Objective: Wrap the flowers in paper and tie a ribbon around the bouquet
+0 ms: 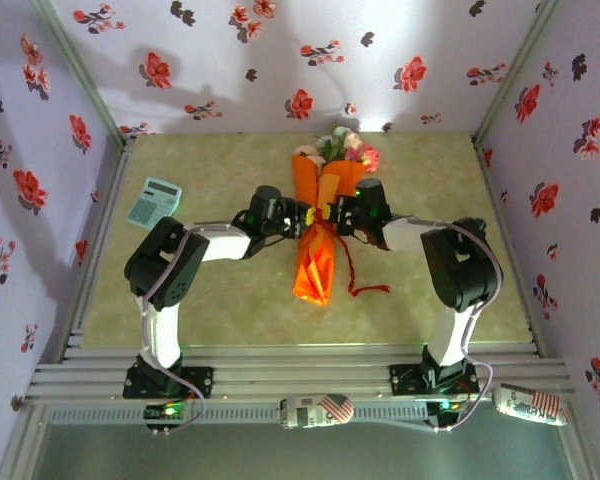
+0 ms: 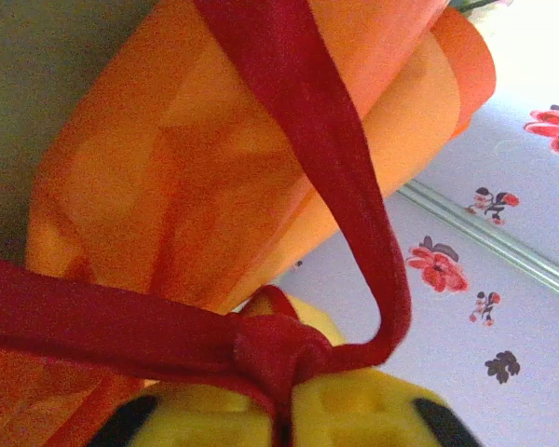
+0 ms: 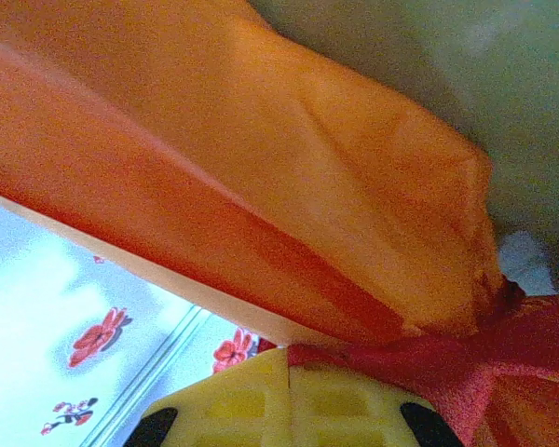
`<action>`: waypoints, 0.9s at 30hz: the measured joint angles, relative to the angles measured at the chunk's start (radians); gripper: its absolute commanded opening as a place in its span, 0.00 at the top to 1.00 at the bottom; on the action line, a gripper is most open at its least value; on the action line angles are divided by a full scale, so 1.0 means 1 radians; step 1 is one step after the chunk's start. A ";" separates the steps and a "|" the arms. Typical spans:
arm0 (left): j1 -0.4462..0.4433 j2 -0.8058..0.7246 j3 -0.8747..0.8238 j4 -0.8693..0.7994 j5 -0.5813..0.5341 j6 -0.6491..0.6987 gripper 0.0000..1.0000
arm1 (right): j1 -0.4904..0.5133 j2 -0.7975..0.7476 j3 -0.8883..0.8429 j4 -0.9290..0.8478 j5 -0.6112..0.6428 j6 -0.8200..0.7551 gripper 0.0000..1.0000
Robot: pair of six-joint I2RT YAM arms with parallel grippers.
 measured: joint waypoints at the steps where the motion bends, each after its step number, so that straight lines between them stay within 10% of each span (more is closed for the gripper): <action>1: 0.000 0.000 0.000 -0.008 0.005 -0.004 0.64 | -0.003 -0.005 -0.003 0.003 0.008 0.000 1.00; 27: 0.113 -0.229 0.017 -0.585 -0.005 -0.111 0.22 | -0.011 -0.035 -0.050 0.068 0.065 0.000 1.00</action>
